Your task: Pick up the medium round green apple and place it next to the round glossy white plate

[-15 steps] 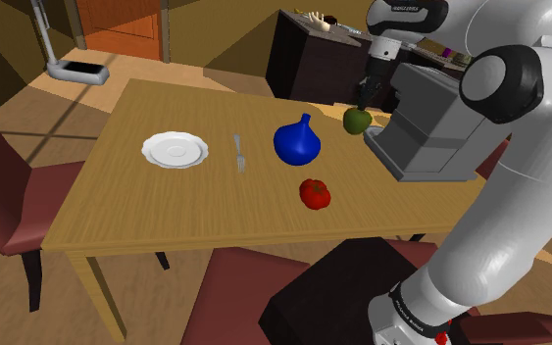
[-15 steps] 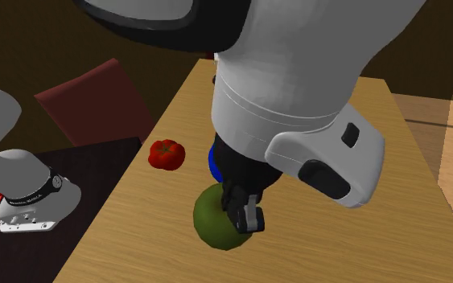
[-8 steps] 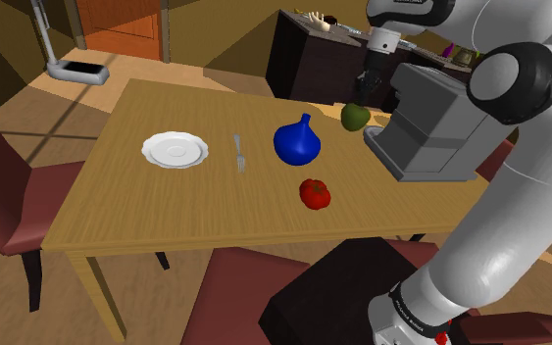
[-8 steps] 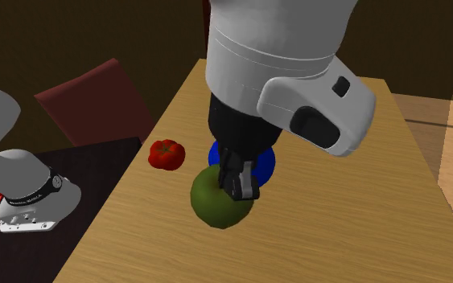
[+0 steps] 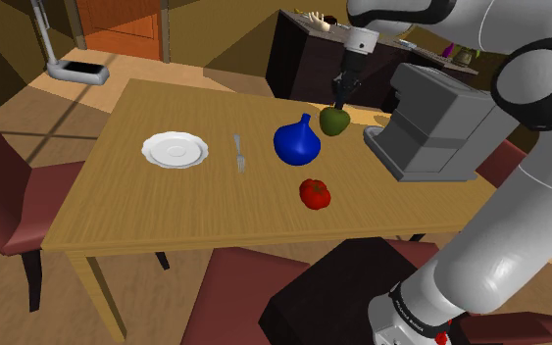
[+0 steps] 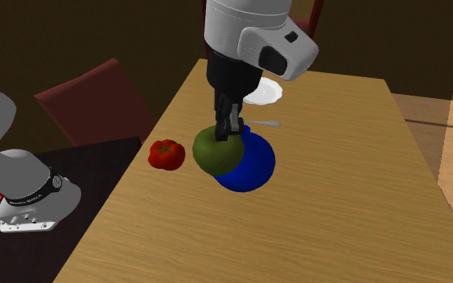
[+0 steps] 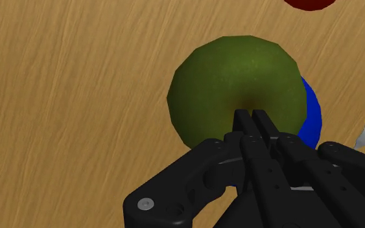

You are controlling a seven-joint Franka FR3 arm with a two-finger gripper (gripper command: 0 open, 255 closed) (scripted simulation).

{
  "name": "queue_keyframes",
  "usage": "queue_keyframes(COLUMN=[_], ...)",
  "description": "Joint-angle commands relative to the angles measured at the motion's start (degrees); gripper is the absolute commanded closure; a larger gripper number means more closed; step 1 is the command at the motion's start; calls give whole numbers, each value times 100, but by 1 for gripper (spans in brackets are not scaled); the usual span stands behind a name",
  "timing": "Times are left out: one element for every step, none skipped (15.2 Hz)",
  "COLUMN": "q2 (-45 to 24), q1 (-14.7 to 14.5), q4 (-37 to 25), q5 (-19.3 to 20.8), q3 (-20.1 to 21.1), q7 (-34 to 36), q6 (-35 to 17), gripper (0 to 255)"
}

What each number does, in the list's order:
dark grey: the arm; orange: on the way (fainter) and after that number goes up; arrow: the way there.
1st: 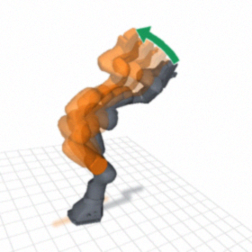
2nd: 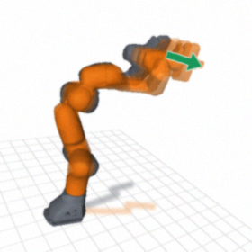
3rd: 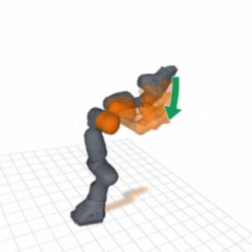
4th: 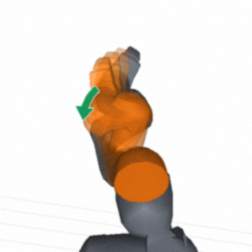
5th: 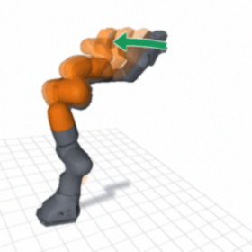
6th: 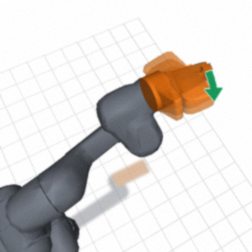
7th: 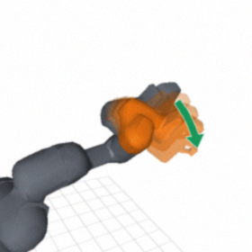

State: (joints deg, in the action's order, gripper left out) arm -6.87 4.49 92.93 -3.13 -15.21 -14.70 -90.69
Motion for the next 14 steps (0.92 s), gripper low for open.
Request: queue_keyframes(q2=[135, 175, 208, 236, 258, 273, 283, 288, 286, 279, 266, 248, 224, 195], q1=[-154, -229, -302, -374, -447, -519, -590, -659, -729, -799, -868, -936, -1006, -1074], q4=[196, 267, 330, 386, 435, 477, 512, 540, 560, 574, 581, 582, 575, 561], q5=[7, 1, -7, -16, -27, -39, -53, -67, -83, -99, -115, -131, -148, -164], q3=[115, 175, 236, 298, 359, 421, 482, 545, 606, 667, 728, 789, 849, 909], q7=[273, 405, 537, 669, 799, 929, 1058, 1187, 1314, 1441, 1567, 1693, 1818, 1942], q6=[-78, -116, -152, -188, -222, -255, -287, -319, -349, -378, -406, -433, -459, -484], gripper=[255, 255, 255, 255, 255, 255, 255, 255, 255, 255, 255, 255, 255, 255])
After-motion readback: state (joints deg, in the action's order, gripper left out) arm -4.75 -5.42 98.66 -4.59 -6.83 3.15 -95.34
